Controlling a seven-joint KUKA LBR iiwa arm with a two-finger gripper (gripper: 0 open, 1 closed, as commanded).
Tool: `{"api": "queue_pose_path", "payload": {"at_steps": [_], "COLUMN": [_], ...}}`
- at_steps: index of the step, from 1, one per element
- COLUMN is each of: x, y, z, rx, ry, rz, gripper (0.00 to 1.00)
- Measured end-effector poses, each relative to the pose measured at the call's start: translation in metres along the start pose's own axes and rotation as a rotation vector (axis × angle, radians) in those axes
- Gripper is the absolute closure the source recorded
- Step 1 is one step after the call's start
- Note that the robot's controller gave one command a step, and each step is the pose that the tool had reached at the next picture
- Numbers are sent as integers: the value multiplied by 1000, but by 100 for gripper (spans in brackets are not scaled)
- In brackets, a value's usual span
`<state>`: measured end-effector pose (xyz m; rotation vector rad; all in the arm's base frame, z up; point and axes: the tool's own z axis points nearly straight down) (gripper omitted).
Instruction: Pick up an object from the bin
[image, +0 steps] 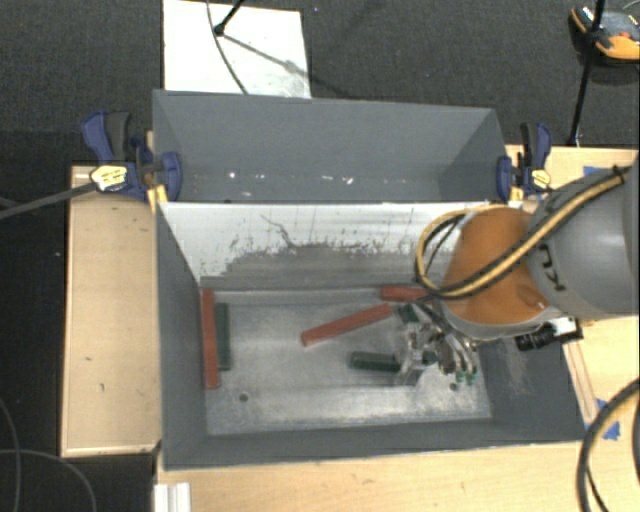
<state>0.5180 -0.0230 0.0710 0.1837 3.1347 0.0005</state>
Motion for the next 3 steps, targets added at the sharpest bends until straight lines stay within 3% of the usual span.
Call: {"api": "queue_pose_path", "payload": {"at_steps": [1,2,3], "x": [-8,-7,24], "y": [-20,-28,-38], "z": [-36,-59,-177], "rx": [1,-1,0], "ry": [-8,3,-1], "rz": [-158,-327,-178], "gripper": [100,100,100]}}
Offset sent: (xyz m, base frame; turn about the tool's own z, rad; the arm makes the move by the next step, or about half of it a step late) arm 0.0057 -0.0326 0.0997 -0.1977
